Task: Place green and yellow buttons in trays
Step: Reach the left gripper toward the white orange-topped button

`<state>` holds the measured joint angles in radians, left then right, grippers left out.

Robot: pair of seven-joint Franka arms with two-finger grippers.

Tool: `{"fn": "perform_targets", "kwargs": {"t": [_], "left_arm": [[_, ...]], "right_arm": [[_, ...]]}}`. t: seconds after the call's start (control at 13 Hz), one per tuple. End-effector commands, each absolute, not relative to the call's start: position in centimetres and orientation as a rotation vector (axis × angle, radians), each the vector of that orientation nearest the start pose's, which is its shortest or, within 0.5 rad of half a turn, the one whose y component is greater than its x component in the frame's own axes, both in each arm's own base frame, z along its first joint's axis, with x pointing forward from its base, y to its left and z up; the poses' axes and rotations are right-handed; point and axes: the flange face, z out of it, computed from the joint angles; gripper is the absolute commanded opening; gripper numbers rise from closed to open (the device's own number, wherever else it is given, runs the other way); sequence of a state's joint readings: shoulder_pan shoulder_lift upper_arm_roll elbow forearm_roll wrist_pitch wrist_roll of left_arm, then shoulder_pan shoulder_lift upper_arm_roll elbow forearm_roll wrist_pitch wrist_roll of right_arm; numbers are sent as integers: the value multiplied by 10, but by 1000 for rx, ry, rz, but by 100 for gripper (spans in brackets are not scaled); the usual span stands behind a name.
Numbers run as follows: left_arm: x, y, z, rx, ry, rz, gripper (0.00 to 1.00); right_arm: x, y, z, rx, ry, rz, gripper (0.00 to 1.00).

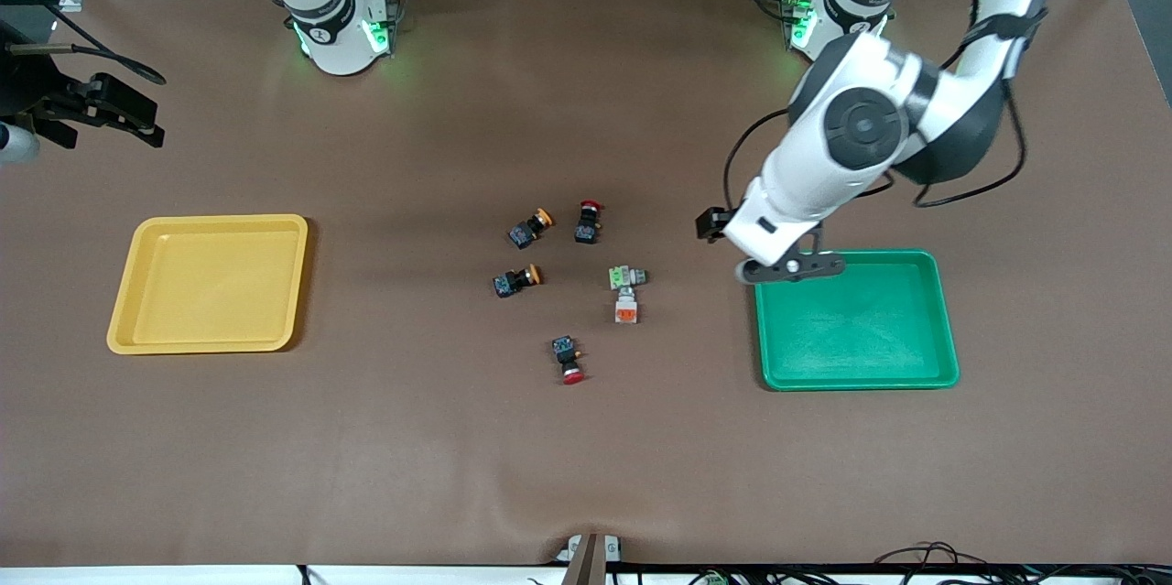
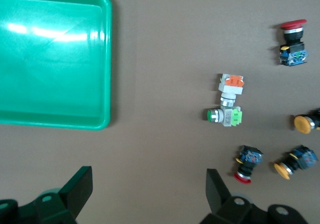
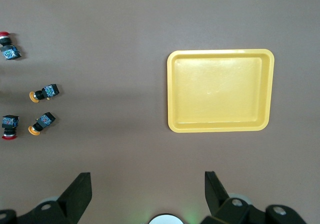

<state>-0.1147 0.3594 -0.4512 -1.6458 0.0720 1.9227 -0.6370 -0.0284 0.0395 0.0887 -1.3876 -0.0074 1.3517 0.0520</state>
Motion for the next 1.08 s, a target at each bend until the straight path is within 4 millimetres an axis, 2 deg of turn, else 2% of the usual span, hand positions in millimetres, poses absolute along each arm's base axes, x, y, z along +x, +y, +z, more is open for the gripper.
{"fn": "perform_targets", "kwargs": {"t": [0.0,0.15,0.23,0.31,0.46,0.54,0.62,0.69,0.77,1.0], "left_arm": [[582,-350,407,-3193,-103,65,100],[597,-388,392,-3223,-69,16,100],[600,-403,375,-3196,-33,-16,100],[599,-414,353,-3167,-19,-37,100],[593,-438,325,-3189,-36,-90,100],[586,-448,313,-3185,-22,-83,100],[586,-450,296,-3162,-6,-86,100],[576,-464,282,-3132,52,-122,100],[576,-464,270,-3108,26,-135,100],[567,-477,234,-3133,-57,-138,100]], "right_arm": [[553,33,652,-3154,-29,170,100],[554,30,650,-3151,-25,175,100],[554,28,650,-3151,-20,175,100],[554,28,650,-3151,-18,175,100],[556,28,645,-3150,-18,189,100],[565,31,628,-3146,-25,237,100],[569,30,620,-3144,-26,259,100],[572,32,611,-3141,-31,288,100],[581,32,590,-3135,-33,357,100],[596,15,553,-3104,-58,466,100]]}}
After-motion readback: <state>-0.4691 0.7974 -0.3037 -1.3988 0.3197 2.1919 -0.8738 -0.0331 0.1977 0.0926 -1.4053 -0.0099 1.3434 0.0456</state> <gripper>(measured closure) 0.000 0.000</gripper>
